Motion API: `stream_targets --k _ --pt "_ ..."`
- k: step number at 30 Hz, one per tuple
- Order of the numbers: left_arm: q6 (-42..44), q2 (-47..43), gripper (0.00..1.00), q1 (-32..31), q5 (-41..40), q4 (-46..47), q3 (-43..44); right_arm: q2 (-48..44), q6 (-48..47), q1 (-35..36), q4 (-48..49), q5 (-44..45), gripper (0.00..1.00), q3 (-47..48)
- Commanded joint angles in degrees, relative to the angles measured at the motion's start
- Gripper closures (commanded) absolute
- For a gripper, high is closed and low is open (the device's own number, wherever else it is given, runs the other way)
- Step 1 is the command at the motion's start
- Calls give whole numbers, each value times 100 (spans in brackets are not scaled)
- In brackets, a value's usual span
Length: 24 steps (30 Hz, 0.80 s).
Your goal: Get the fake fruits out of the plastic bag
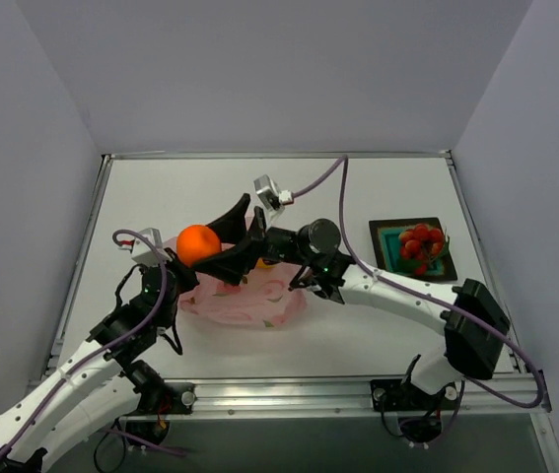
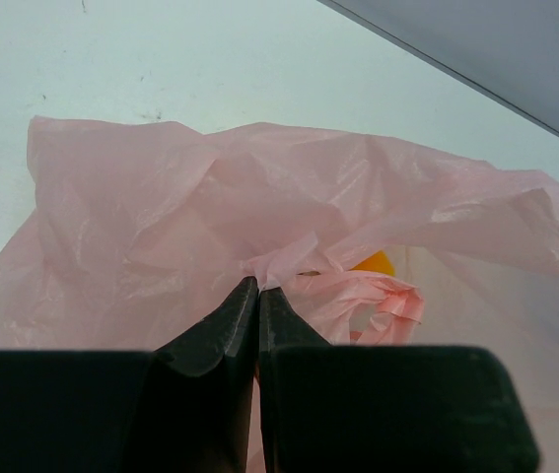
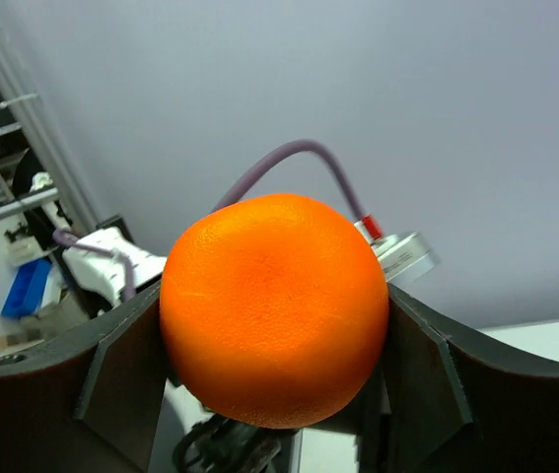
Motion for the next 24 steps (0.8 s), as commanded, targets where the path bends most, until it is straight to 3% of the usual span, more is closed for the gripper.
stream_targets --k 1,5,9,14,16,19,24 --pt "26 -101 97 25 -82 2 194 271 357 -171 729 88 91 730" --pt "97 57 98 25 110 238 194 -376 -713 -206 -919 878 91 811" --pt "123 181 98 25 558 660 115 -1581 -1190 -671 -2189 2301 91 -136" --pt "193 -3 98 25 901 757 62 -2900 -1000 -1819 -4330 5280 93 -1614" --pt "263 -100 98 25 954 749 80 -2964 -735 -2313 -4782 5668 93 -1930" --pt "395 -127 98 25 1007 687 159 -2885 -505 -3272 -4890 5284 93 -2467" --pt "448 -153 98 25 1156 652 150 -1946 -716 -3643 -4828 6106 93 -2363"
